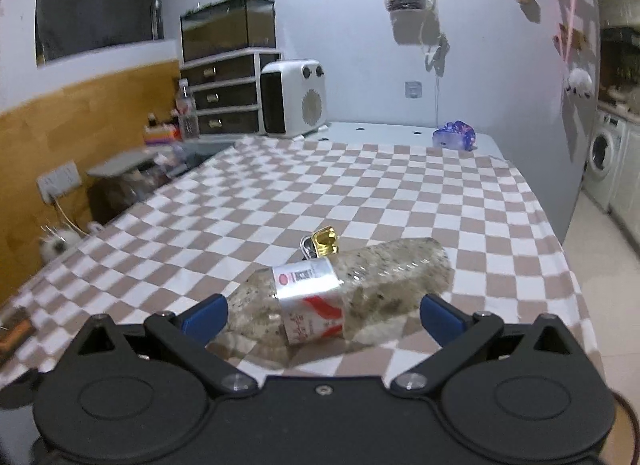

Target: Collect trash

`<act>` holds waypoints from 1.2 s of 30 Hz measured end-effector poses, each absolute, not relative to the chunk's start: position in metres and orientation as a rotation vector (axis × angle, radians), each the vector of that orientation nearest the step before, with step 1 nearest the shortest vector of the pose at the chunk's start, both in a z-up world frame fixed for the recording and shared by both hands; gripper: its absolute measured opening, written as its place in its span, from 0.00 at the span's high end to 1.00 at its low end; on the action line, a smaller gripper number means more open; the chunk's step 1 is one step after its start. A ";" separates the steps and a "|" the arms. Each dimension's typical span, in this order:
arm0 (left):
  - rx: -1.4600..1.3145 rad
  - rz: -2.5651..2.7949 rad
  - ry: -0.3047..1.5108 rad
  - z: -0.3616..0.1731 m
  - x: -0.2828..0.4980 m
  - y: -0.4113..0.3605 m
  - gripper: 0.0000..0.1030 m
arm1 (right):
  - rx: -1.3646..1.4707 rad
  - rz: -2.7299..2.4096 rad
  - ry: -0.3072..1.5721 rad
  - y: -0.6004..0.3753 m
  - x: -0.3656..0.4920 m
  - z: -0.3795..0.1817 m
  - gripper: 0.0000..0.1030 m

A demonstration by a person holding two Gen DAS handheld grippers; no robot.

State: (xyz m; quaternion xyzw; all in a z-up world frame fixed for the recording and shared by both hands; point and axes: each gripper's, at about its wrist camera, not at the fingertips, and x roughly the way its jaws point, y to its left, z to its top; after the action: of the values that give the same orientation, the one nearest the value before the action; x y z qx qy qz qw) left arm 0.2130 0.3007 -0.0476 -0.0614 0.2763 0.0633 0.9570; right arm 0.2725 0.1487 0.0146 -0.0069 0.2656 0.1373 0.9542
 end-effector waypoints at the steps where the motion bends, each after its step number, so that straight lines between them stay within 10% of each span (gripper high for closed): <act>1: -0.117 0.132 0.568 -0.047 0.214 0.300 0.20 | -0.027 0.279 0.547 0.158 0.278 0.012 0.00; 6: -0.091 0.136 0.611 -0.050 0.221 0.297 0.41 | -0.085 0.300 0.569 0.198 0.304 0.006 0.00; 29: -0.155 0.122 0.601 -0.049 0.221 0.306 0.43 | -0.058 0.274 0.626 0.127 0.299 -0.018 0.01; 36: -0.166 0.119 0.597 -0.049 0.221 0.308 0.44 | 0.203 0.396 0.715 0.086 0.303 -0.026 0.28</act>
State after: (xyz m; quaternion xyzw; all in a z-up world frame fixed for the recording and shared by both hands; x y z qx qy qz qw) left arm 0.2208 0.3084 -0.0493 -0.0816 0.2938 0.0585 0.9506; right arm 0.3032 0.0865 -0.0262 0.0984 0.3468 0.1921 0.9128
